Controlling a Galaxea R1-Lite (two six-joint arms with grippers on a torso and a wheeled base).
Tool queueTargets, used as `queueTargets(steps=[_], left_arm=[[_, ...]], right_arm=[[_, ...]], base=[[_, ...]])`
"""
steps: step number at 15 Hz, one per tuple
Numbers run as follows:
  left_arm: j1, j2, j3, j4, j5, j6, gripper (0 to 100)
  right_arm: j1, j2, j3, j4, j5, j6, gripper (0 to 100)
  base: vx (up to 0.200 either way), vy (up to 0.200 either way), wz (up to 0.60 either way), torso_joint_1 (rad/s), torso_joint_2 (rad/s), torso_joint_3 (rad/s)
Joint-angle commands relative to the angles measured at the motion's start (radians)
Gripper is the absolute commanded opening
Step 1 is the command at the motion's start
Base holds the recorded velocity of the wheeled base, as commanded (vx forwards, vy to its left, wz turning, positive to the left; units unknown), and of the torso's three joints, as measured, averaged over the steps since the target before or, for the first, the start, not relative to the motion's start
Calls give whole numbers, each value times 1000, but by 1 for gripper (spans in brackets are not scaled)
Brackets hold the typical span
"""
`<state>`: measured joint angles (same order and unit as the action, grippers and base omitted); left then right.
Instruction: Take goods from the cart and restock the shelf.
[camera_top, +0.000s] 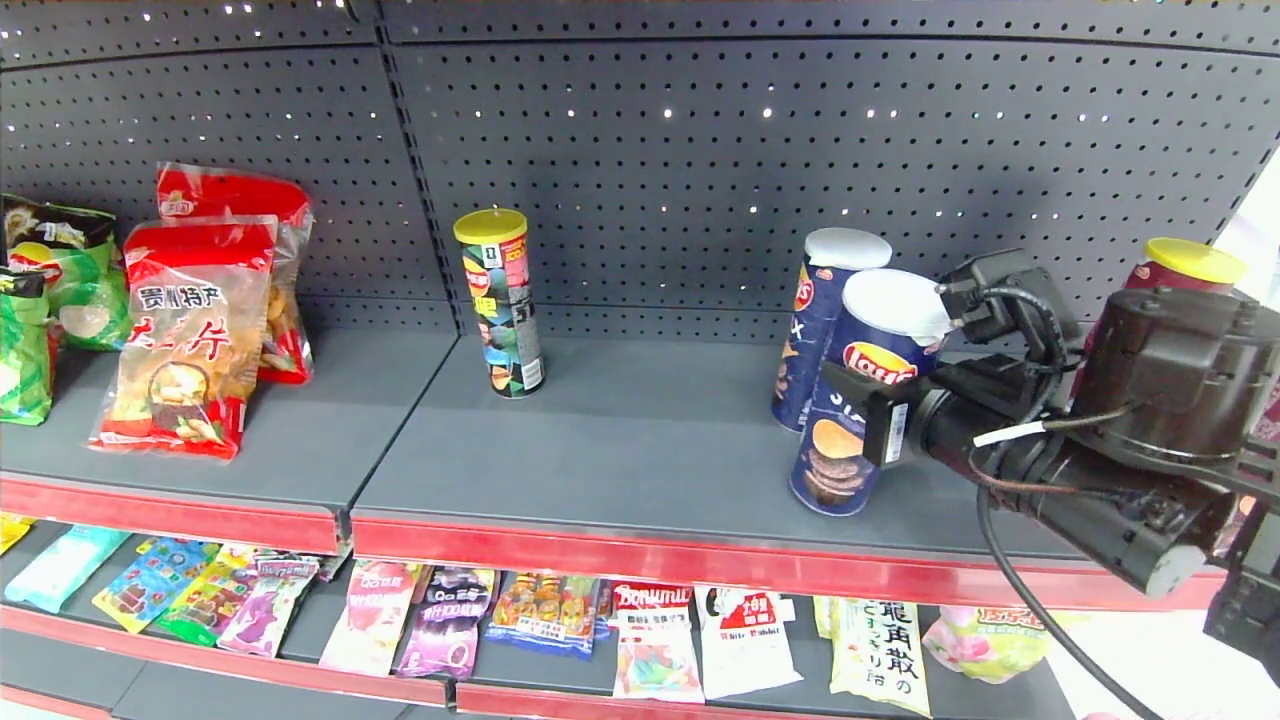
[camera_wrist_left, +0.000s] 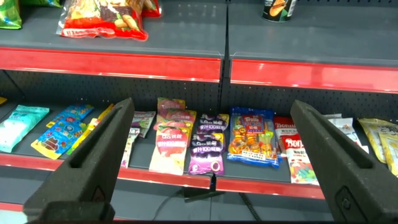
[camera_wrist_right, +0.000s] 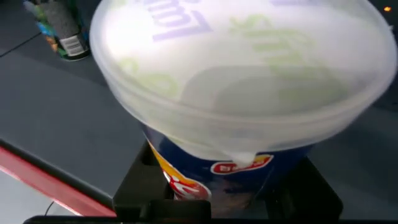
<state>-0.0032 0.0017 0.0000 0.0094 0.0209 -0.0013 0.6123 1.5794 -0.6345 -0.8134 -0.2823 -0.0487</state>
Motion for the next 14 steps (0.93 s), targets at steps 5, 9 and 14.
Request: queueTargets(steps=[5, 9, 14], left_arm=[[0, 1, 0, 0, 1, 0, 100], [0, 1, 0, 0, 1, 0, 100], [0, 1, 0, 0, 1, 0, 100]], right_arm=[[-114, -55, 47, 10, 221, -88, 0], [-180, -55, 33, 66, 437, -134, 0], [-230, -38, -22, 146, 594, -191, 0]], base=[[0, 0, 0, 0, 0, 0], [0, 0, 0, 0, 0, 0], [0, 0, 0, 0, 0, 0]])
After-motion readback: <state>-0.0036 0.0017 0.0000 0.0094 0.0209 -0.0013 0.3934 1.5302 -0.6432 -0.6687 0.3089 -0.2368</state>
